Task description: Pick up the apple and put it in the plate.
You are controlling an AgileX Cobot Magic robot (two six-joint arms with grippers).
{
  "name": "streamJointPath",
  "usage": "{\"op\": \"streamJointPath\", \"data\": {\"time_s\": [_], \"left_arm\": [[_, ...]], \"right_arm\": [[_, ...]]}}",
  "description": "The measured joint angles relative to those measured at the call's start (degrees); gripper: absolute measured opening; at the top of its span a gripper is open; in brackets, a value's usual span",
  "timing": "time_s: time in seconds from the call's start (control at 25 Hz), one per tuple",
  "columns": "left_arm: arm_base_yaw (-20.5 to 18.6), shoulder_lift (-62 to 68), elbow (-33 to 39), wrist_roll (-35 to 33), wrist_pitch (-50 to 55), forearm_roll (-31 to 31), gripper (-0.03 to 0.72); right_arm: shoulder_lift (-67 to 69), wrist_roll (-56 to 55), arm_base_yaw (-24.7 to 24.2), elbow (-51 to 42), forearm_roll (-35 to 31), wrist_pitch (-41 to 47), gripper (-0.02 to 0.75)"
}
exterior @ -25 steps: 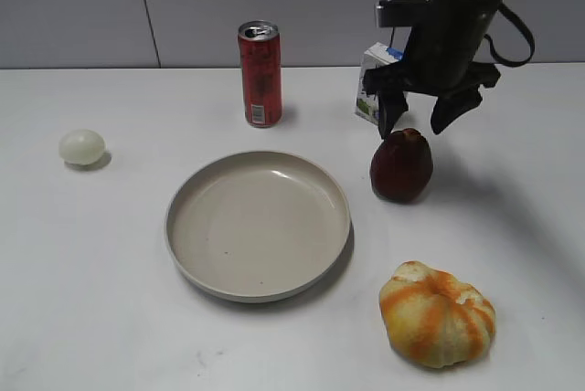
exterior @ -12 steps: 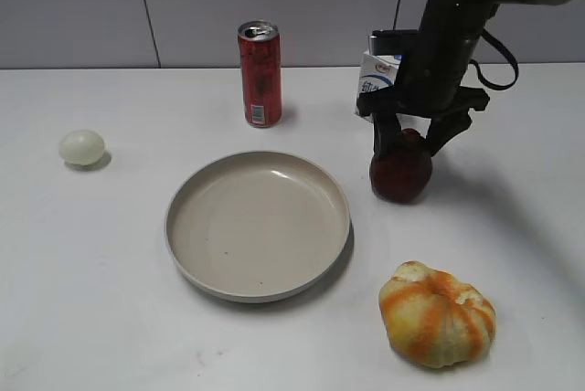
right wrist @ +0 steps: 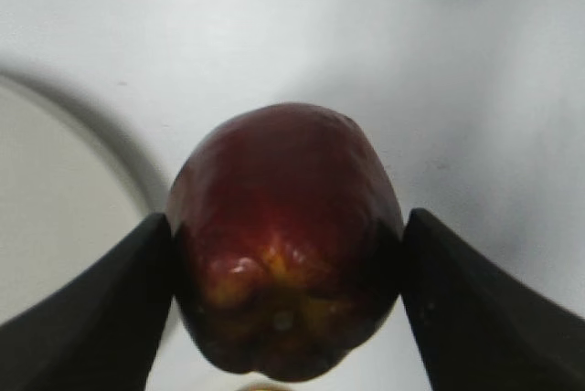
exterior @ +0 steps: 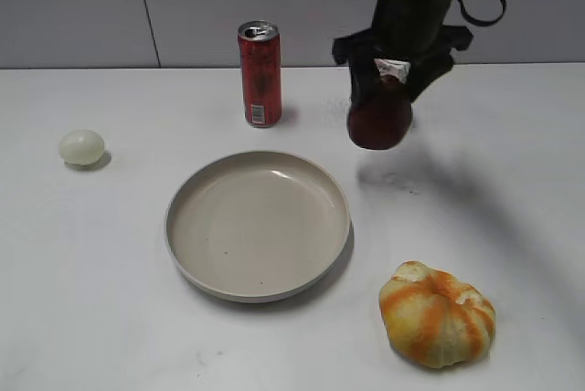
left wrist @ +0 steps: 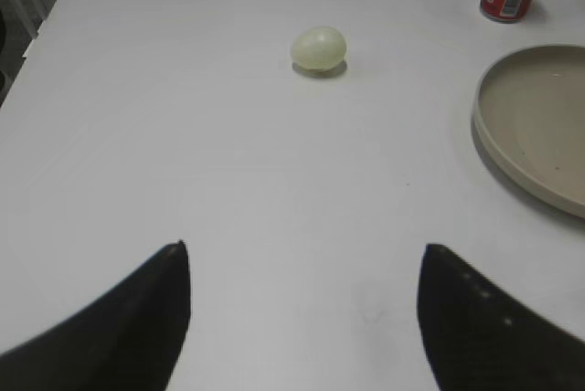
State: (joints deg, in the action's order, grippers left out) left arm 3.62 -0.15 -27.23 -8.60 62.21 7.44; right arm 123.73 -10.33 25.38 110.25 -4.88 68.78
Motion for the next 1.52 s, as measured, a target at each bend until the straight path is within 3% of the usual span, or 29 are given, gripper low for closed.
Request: {"op": "streamJointPath", "data": {"time_s": [0.32, 0.56, 0.76, 0.88, 1.2, 1.36, 1.52], "left_arm": [[0.00, 0.00, 0.00, 0.00, 0.00, 0.00, 0.589], [0.00, 0.00, 0.00, 0.00, 0.00, 0.00, 0.589], [0.00, 0.00, 0.00, 0.00, 0.00, 0.00, 0.589], [0.00, 0.00, 0.00, 0.00, 0.00, 0.00, 0.589], [0.00, 0.00, 0.00, 0.00, 0.00, 0.00, 0.589], [0.00, 0.00, 0.00, 0.00, 0.00, 0.00, 0.589], [0.00, 0.00, 0.00, 0.00, 0.00, 0.00, 0.589]], "right_arm": [[0.42, -0.06, 15.19, 0.35, -0.41, -1.89, 0.545], [5.06, -0.06, 19.74, 0.35, -0.80, -5.39, 0.545], [8.25, 1.26, 19.66, 0.35, -1.27, -4.84, 0.545], [8.50, 3.25, 19.59, 0.46, -4.71, -3.46, 0.632], [8.50, 3.92, 18.64, 7.77, -5.72, 0.25, 0.639], [7.45, 3.97, 13.98, 11.75, -6.45, 0.29, 0.639], [5.43, 3.97, 5.25, 11.98, -6.39, 0.33, 0.639]]}}
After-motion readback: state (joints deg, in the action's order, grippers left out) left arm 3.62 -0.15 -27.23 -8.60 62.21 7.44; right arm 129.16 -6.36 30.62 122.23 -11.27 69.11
